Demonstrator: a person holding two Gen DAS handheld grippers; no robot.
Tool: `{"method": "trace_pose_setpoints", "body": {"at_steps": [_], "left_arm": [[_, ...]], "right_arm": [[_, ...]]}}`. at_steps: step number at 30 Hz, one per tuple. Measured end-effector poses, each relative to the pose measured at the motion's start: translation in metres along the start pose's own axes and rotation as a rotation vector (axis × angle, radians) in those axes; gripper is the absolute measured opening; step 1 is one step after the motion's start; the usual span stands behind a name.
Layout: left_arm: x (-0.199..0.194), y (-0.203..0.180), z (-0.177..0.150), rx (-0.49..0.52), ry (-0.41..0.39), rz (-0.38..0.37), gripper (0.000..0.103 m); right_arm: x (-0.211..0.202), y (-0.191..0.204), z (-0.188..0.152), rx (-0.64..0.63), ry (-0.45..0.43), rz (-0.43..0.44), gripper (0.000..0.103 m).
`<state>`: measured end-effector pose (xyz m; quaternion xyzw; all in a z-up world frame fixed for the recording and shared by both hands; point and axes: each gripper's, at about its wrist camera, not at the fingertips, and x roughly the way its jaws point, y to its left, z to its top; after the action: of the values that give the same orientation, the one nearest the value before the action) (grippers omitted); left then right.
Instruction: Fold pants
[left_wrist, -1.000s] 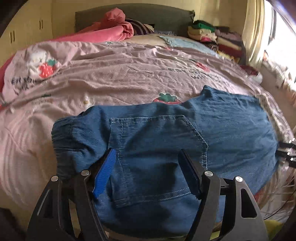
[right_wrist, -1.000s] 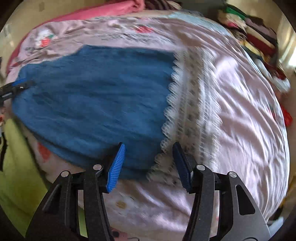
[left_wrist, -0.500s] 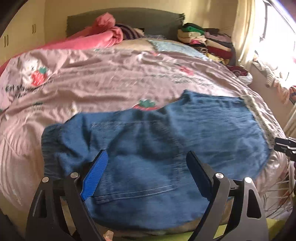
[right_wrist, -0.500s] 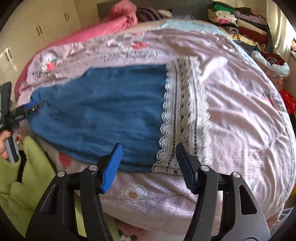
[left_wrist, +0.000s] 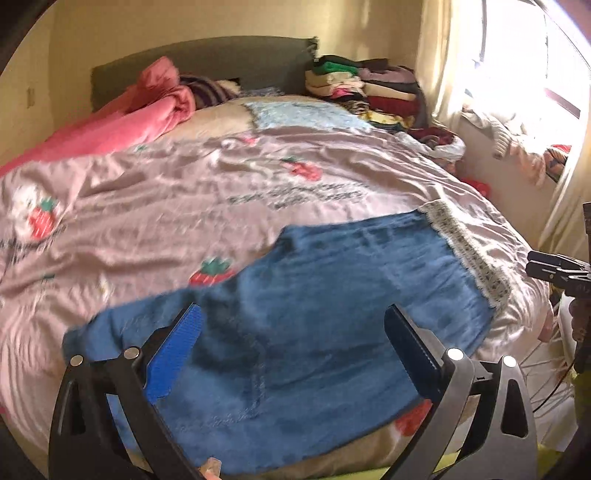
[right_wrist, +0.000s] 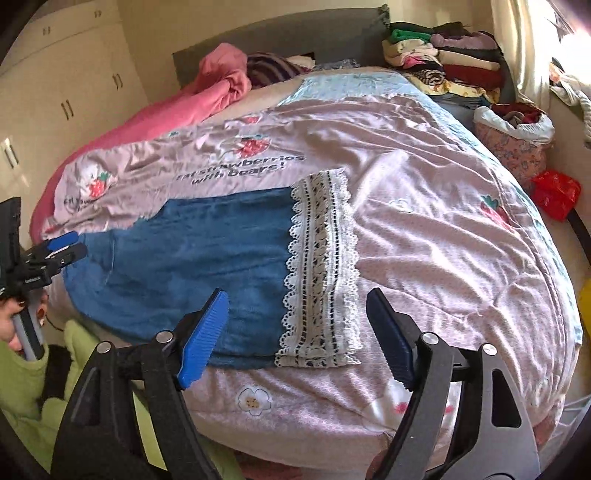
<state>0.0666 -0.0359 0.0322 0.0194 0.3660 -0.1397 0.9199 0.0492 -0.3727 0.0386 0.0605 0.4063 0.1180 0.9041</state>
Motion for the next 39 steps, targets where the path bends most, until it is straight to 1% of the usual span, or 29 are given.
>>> {"method": "trace_pose_setpoints", "body": {"at_steps": [5,7,12,16,18,21,24,27,29,30,31,33,35,36,37,38,39], "left_arm": [[0.02,-0.027,0.027,0.063,0.014,-0.062,0.098],[0.035,-0.039,0.037,0.093,0.024,-0.079,0.098],[0.077,-0.071,0.062,0.155,0.066,-0.153,0.098],[0.108,-0.091,0.076,0.219,0.092,-0.172,0.098],[0.126,-0.1,0.082,0.252,0.107,-0.176,0.098],[0.154,-0.114,0.093,0.29,0.148,-0.182,0.098],[0.175,-0.131,0.102,0.331,0.177,-0.209,0.098],[0.195,-0.145,0.107,0.376,0.187,-0.235,0.098],[0.212,-0.147,0.108,0.357,0.229,-0.258,0.097],[0.219,-0.146,0.108,0.345,0.242,-0.263,0.097],[0.226,-0.145,0.108,0.333,0.258,-0.269,0.091],[0.239,-0.143,0.106,0.305,0.281,-0.314,0.079],[0.245,-0.142,0.104,0.276,0.298,-0.359,0.077],[0.247,-0.142,0.103,0.262,0.301,-0.378,0.077],[0.248,-0.142,0.103,0.249,0.305,-0.398,0.07],[0.248,-0.143,0.102,0.242,0.308,-0.413,0.066],[0.248,-0.145,0.102,0.24,0.311,-0.425,0.058]], "right_arm": [[0.005,-0.008,-0.007,0.032,0.014,0.01,0.072],[0.01,-0.011,-0.012,0.049,0.027,0.021,0.072],[0.024,-0.015,-0.019,0.074,0.054,0.049,0.072],[0.035,-0.02,-0.024,0.106,0.076,0.049,0.072],[0.038,-0.021,-0.025,0.116,0.073,0.057,0.072],[0.044,-0.024,-0.024,0.126,0.076,0.067,0.072],[0.052,-0.026,-0.023,0.134,0.081,0.066,0.072],[0.061,-0.027,-0.024,0.145,0.097,0.083,0.071],[0.066,-0.026,-0.024,0.128,0.109,0.082,0.064],[0.066,-0.025,-0.024,0.116,0.105,0.08,0.056],[0.064,-0.025,-0.024,0.104,0.096,0.087,0.051],[0.064,-0.027,-0.023,0.104,0.086,0.109,0.049],[0.069,-0.029,-0.022,0.112,0.087,0.121,0.049],[0.073,-0.031,-0.023,0.118,0.089,0.124,0.046],[0.074,-0.032,-0.023,0.123,0.087,0.127,0.043],[0.077,-0.032,-0.023,0.124,0.084,0.138,0.041],[0.078,-0.031,-0.022,0.122,0.081,0.15,0.034]]}}
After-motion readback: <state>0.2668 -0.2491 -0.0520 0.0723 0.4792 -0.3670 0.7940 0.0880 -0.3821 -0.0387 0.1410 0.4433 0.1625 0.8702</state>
